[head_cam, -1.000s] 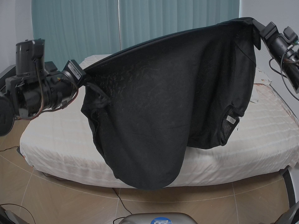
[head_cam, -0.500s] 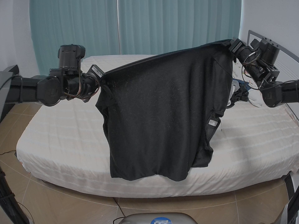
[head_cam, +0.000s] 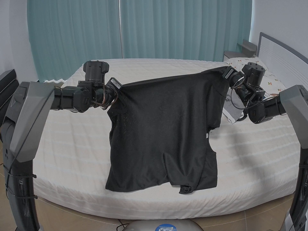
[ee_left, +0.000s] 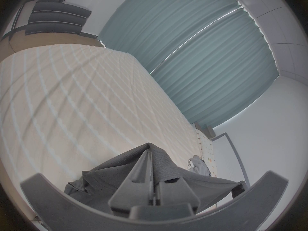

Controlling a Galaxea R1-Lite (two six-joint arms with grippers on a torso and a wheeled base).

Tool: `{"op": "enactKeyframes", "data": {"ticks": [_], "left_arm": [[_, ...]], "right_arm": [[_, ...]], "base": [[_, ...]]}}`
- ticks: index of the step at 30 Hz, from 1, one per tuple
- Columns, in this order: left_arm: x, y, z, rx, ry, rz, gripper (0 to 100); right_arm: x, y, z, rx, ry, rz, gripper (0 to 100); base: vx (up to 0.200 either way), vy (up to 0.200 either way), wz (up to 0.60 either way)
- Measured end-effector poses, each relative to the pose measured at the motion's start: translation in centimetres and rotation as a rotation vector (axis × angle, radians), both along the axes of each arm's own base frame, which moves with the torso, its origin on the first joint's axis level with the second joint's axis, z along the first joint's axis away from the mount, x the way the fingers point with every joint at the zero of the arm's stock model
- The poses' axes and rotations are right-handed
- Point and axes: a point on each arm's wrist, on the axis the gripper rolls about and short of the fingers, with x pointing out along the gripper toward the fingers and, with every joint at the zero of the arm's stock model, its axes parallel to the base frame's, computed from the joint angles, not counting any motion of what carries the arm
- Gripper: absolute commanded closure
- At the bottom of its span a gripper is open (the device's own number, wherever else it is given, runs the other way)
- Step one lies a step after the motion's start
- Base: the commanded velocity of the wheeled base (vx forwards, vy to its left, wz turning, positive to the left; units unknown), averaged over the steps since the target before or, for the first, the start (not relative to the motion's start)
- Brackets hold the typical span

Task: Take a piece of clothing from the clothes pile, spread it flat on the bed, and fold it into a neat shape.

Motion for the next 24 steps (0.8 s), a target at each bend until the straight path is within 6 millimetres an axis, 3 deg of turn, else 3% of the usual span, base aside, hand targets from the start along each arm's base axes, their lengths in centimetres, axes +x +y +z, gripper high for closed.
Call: {"op": "enactKeyframes", "data": {"ticks": [16, 17, 24], "left_arm": [[4.7, -1.5, -7.8, 0.045, 0.039, 0.069, 100], [4.9, -1.6, -8.4, 0.046, 0.040, 0.069, 0], [5.7, -1.8, -11.2, 0.050, 0.034, 0.075, 0]], "right_arm": [[2.9, 1.2, -8.6, -0.021, 0.081, -0.005, 100], [3.1, 1.3, -9.1, -0.023, 0.088, -0.006, 0], [3.8, 1.9, -13.1, -0.045, 0.164, 0.013, 0]], "base": [[0.000, 0.000, 0.00], [0.000, 0.000, 0.00], [0.000, 0.000, 0.00]]}}
